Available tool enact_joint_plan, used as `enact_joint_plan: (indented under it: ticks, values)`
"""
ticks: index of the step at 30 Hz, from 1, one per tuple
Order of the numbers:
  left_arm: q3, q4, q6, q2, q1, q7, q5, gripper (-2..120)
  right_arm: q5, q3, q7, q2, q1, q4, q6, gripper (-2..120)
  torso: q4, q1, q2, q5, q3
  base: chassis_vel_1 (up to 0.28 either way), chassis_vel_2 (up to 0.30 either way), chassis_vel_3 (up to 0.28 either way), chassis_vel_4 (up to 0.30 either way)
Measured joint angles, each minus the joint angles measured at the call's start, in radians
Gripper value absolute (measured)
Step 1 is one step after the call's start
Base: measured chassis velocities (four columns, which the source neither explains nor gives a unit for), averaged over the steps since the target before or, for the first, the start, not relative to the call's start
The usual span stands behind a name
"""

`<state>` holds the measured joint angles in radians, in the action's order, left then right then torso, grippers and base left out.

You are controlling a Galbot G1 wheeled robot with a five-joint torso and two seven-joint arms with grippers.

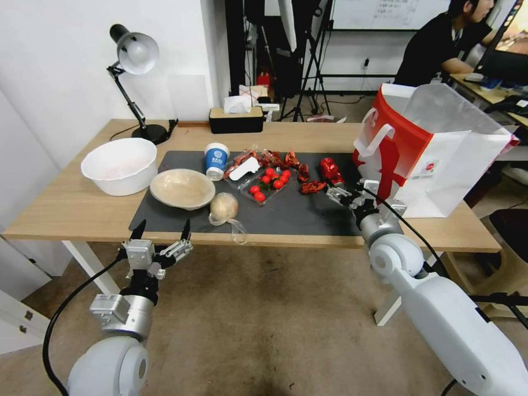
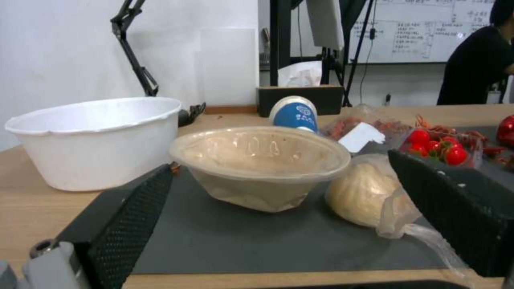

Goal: Pick up the trash from the table and place it into the takeout bag.

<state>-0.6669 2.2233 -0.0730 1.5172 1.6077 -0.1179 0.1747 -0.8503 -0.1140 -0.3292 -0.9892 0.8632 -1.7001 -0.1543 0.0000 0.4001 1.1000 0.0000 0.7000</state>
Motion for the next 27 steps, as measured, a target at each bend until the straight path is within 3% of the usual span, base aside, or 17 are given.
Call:
enact_joint_plan:
  ticks: [10, 15, 24, 25, 27]
  values:
    - [-0.008, 0.001, 0.0, -0.002, 0.0, 0.001, 0.004, 100, -0.015, 0.035, -0.012, -0.024, -0.047, 0.062, -0.016, 96, 0.0, 0.0, 0.0, 0.0, 0.0, 0.0, 0.0, 0.0, 0.0]
    - [-0.009, 0.004, 0.004, -0.002, 0.004, 0.002, 0.004, 100, -0.014, 0.037, -0.014, -0.032, -0.055, 0.084, -0.016, 82, 0.0, 0.0, 0.0, -0.0001, 0.0, 0.0, 0.0, 0.0, 0.0]
    - [-0.007, 0.01, 0.005, 0.0, 0.008, 0.002, 0.003, 100, -0.019, 0.039, -0.015, -0.038, -0.057, 0.101, -0.02, 70, 0.0, 0.0, 0.0, 0.0, 0.0, 0.0, 0.0, 0.0, 0.0]
    - [-0.007, 0.012, 0.007, 0.001, 0.011, 0.003, 0.001, 100, -0.019, 0.039, -0.015, -0.039, -0.056, 0.103, -0.021, 63, 0.0, 0.0, 0.0, 0.0, 0.0, 0.0, 0.0, 0.0, 0.0]
    - [-0.007, 0.013, 0.008, 0.001, 0.013, 0.003, 0.0, 100, -0.019, 0.039, -0.016, -0.04, -0.055, 0.103, -0.021, 61, 0.0, 0.0, 0.0, -0.0001, 0.0, 0.0, 0.0, 0.0, 0.0]
